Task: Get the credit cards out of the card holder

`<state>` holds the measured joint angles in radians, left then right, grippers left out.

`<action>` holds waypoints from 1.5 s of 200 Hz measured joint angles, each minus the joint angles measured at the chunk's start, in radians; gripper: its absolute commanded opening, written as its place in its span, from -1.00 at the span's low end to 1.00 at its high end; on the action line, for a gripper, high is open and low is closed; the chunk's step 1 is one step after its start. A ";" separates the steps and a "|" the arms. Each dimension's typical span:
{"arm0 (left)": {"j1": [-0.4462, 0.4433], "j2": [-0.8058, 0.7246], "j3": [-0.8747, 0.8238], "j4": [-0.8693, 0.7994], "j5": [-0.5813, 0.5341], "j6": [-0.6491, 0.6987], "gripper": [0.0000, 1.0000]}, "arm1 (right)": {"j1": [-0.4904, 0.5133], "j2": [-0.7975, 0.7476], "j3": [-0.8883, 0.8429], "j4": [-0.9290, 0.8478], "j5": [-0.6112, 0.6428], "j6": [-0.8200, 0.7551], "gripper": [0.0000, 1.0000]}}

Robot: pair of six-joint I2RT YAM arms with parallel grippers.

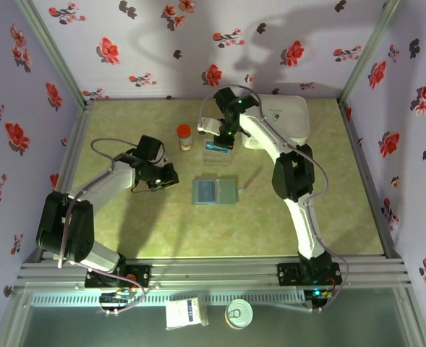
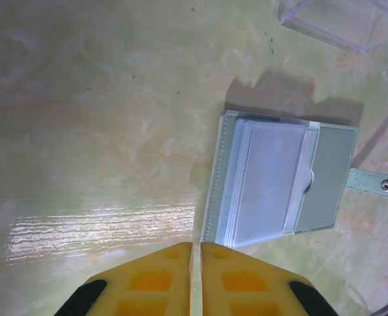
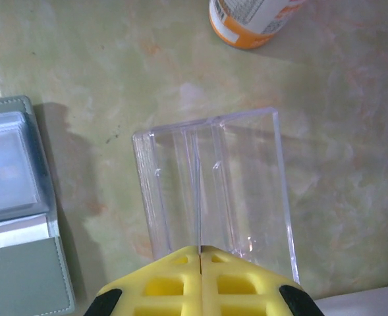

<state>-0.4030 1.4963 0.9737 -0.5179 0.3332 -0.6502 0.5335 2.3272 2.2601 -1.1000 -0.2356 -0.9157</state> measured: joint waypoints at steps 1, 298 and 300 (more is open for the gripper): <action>0.000 0.000 0.000 0.000 0.000 0.000 -0.78 | 0.000 0.002 0.002 -0.001 0.000 -0.001 -1.00; 0.026 0.075 -0.006 0.047 0.072 -0.002 -0.74 | -0.015 -0.009 -0.058 -0.045 -0.095 0.043 -0.47; 0.026 0.078 -0.006 0.053 0.075 -0.003 -0.74 | -0.014 -0.019 -0.069 -0.037 -0.092 0.051 -0.47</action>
<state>-0.3775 1.5742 0.9672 -0.4652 0.4080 -0.6537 0.5190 2.3077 2.1910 -1.1374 -0.3271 -0.8642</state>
